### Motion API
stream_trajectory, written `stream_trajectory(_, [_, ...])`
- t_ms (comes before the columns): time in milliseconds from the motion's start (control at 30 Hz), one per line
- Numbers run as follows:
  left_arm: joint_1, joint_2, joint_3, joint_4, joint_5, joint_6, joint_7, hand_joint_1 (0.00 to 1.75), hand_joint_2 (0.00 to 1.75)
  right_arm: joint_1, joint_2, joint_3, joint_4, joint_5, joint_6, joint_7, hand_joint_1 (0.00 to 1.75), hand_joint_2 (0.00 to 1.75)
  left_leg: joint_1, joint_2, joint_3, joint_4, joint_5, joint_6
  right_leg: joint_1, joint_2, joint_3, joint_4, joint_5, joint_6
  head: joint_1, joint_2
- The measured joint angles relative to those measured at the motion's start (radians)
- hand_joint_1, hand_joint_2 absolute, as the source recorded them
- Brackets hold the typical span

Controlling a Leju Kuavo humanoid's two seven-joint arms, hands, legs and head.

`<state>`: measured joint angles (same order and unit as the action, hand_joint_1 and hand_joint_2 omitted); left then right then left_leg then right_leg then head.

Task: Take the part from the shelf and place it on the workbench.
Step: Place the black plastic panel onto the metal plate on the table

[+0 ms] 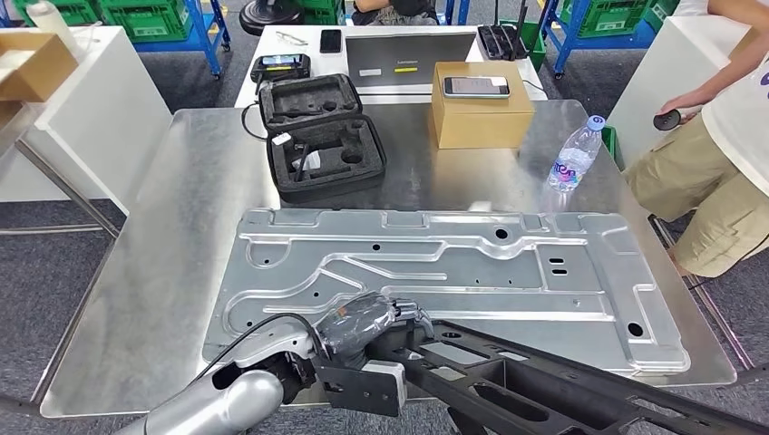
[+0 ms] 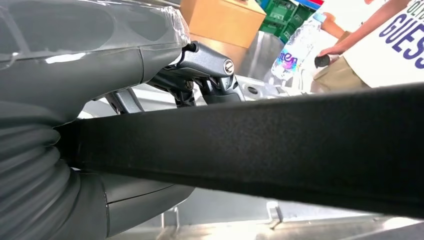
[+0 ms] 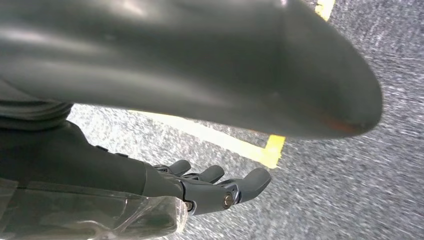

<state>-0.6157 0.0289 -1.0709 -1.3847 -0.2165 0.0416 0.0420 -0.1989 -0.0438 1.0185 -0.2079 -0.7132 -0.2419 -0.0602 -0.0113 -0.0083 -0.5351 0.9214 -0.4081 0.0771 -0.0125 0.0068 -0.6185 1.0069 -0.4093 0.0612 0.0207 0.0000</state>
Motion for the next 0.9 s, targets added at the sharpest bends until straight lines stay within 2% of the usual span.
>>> stream_trajectory(33, [-0.009, -0.003, -0.004, 0.006, -0.002, 0.000, 0.004, 1.75, 1.75, -0.002, 0.000, 0.000, 0.000, 0.001, 0.000, 0.000, 0.00, 0.00, -0.002, 0.000, 0.001, 0.002, -0.004, -0.004, 0.002, 0.000, 0.022, -0.048, 0.017, -0.005, 0.000, 0.000])
stream_trajectory(67, [-0.018, -0.006, -0.007, 0.011, -0.006, 0.001, 0.010, 1.75, 1.75, -0.003, 0.000, 0.000, 0.000, 0.002, 0.000, 0.000, 0.00, 0.00, -0.004, 0.000, 0.001, 0.003, -0.006, -0.008, 0.003, -0.001, 0.031, -0.069, 0.021, -0.011, 0.000, 0.000])
stream_trajectory(133, [-0.033, -0.012, -0.015, 0.024, -0.022, 0.005, 0.023, 1.75, 1.75, -0.003, 0.000, 0.000, 0.000, 0.003, 0.000, 0.001, 0.00, 0.00, -0.005, 0.001, -0.001, 0.005, -0.011, -0.015, 0.004, 0.001, 0.032, -0.072, 0.020, -0.022, 0.000, 0.000])
stream_trajectory(200, [-0.046, -0.017, -0.022, 0.035, -0.040, 0.010, 0.034, 1.75, 1.75, -0.004, 0.000, 0.000, 0.000, 0.003, 0.000, 0.001, 0.00, 0.00, -0.001, 0.002, -0.016, 0.038, -0.034, -0.025, 0.002, 0.002, 0.034, -0.075, 0.022, -0.032, -0.001, 0.000])
stream_trajectory(233, [-0.052, -0.018, -0.025, 0.040, -0.046, 0.011, 0.037, 1.75, 1.75, -0.005, 0.000, 0.000, 0.000, 0.003, 0.000, 0.001, 0.00, 0.00, 0.001, 0.002, -0.040, 0.087, -0.060, -0.032, 0.000, 0.002, 0.035, -0.077, 0.022, -0.036, -0.002, 0.000])
stream_trajectory(300, [-0.058, -0.019, -0.033, 0.050, -0.053, 0.012, 0.041, 1.75, 1.75, -0.006, 0.001, 0.000, 0.000, 0.003, 0.000, 0.001, 0.00, 0.00, 0.007, 0.003, -0.113, 0.236, -0.122, -0.043, 0.000, 0.002, 0.036, -0.076, 0.020, -0.041, -0.004, 0.000])
stream_trajectory(333, [-0.060, -0.019, -0.037, 0.055, -0.061, 0.012, 0.045, 1.75, 1.75, -0.006, 0.001, 0.000, 0.000, 0.003, 0.000, 0.001, 0.00, 0.00, 0.010, 0.003, -0.147, 0.299, -0.141, -0.047, 0.000, 0.002, 0.036, -0.076, 0.020, -0.042, -0.004, 0.000])
stream_trajectory(367, [-0.061, -0.020, -0.041, 0.061, -0.072, 0.011, 0.052, 1.75, 1.75, -0.006, 0.001, 0.000, 0.000, 0.003, 0.000, 0.001, 0.00, 0.00, 0.013, 0.003, -0.167, 0.330, -0.143, -0.051, -0.001, 0.002, 0.037, -0.076, 0.019, -0.042, -0.005, 0.000])
stream_trajectory(400, [-0.064, -0.022, -0.046, 0.068, -0.088, 0.009, 0.060, 1.75, 1.75, -0.006, 0.001, 0.000, 0.000, 0.003, 0.000, 0.001, 0.00, 0.00, 0.016, 0.003, -0.166, 0.317, -0.125, -0.052, -0.001, 0.003, 0.038, -0.076, 0.018, -0.041, -0.005, 0.000])
stream_trajectory(433, [-0.070, -0.025, -0.051, 0.075, -0.106, 0.005, 0.067, 1.75, 1.75, -0.006, 0.001, 0.000, 0.000, 0.004, 0.000, 0.001, 0.00, 0.00, 0.019, 0.003, -0.143, 0.261, -0.091, -0.053, -0.001, 0.004, 0.040, -0.076, 0.017, -0.040, -0.005, 0.000])
stream_trajectory(500, [-0.089, -0.037, -0.062, 0.088, -0.146, -0.006, 0.080, 1.75, 1.75, -0.007, 0.002, 0.000, 0.000, 0.007, 0.000, 0.002, 0.00, 0.00, 0.019, 0.003, -0.070, 0.103, -0.020, -0.050, 0.000, 0.005, 0.044, -0.075, 0.014, -0.034, -0.005, 0.000])
stream_trajectory(533, [-0.100, -0.045, -0.069, 0.096, -0.166, -0.010, 0.087, 1.75, 1.75, -0.008, 0.002, 0.000, 0.000, 0.010, 0.000, 0.002, 0.00, 0.00, 0.017, 0.003, -0.045, 0.048, 0.000, -0.047, 0.002, 0.005, 0.045, -0.075, 0.012, -0.030, -0.004, 0.000])
stream_trajectory(567, [-0.111, -0.054, -0.075, 0.106, -0.185, -0.014, 0.097, 1.75, 1.75, -0.010, 0.002, 0.000, 0.000, 0.013, 0.000, 0.004, 0.00, 0.00, 0.015, 0.002, -0.032, 0.021, 0.007, -0.043, 0.003, 0.005, 0.045, -0.075, 0.011, -0.026, -0.004, 0.000])
stream_trajectory(667, [-0.146, -0.079, -0.088, 0.149, -0.213, -0.010, 0.121, 1.75, 1.75, -0.014, 0.004, 0.000, 0.000, 0.023, 0.000, 0.012, 0.00, 0.00, 0.010, 0.001, -0.030, 0.014, 0.010, -0.027, -0.001, 0.004, 0.042, -0.070, 0.008, -0.010, -0.002, 0.000])
stream_trajectory(700, [-0.161, -0.087, -0.089, 0.166, -0.214, -0.003, 0.124, 1.75, 1.75, -0.015, 0.004, 0.000, 0.000, 0.027, 0.000, 0.014, 0.00, 0.00, 0.011, 0.002, -0.028, 0.012, 0.012, -0.020, -0.003, 0.004, 0.035, -0.052, -0.005, -0.005, -0.002, 0.000])
stream_trajectory(733, [-0.177, -0.096, -0.089, 0.183, -0.214, 0.006, 0.125, 1.75, 1.75, -0.017, 0.004, 0.000, 0.000, 0.030, 0.000, 0.017, 0.00, 0.00, 0.012, 0.002, -0.026, 0.009, 0.014, -0.013, -0.004, 0.003, 0.018, -0.012, -0.028, -0.002, 0.000, 0.000])
stream_trajectory(833, [-0.220, -0.125, -0.089, 0.245, -0.214, 0.033, 0.128, 1.75, 1.75, -0.022, 0.005, 0.000, 0.000, 0.039, 0.000, 0.025, 0.00, 0.00, 0.011, 0.004, -0.023, 0.008, 0.015, -0.004, -0.006, 0.002, -0.082, 0.196, -0.118, 0.005, 0.004, 0.000])
stream_trajectory(867, [-0.231, -0.133, -0.089, 0.267, -0.218, 0.036, 0.134, 1.75, 1.75, -0.023, 0.006, 0.000, 0.000, 0.041, 0.000, 0.027, 0.00, 0.00, 0.010, 0.004, -0.023, 0.009, 0.014, -0.004, -0.006, 0.002, -0.104, 0.238, -0.126, 0.006, 0.004, 0.000])
stream_trajectory(900, [-0.242, -0.140, -0.089, 0.288, -0.225, 0.038, 0.144, 1.75, 1.75, -0.023, 0.006, 0.000, 0.000, 0.043, 0.000, 0.029, 0.00, 0.00, 0.009, 0.003, -0.022, 0.009, 0.014, -0.004, -0.007, 0.001, -0.108, 0.240, -0.115, 0.007, 0.004, 0.000])
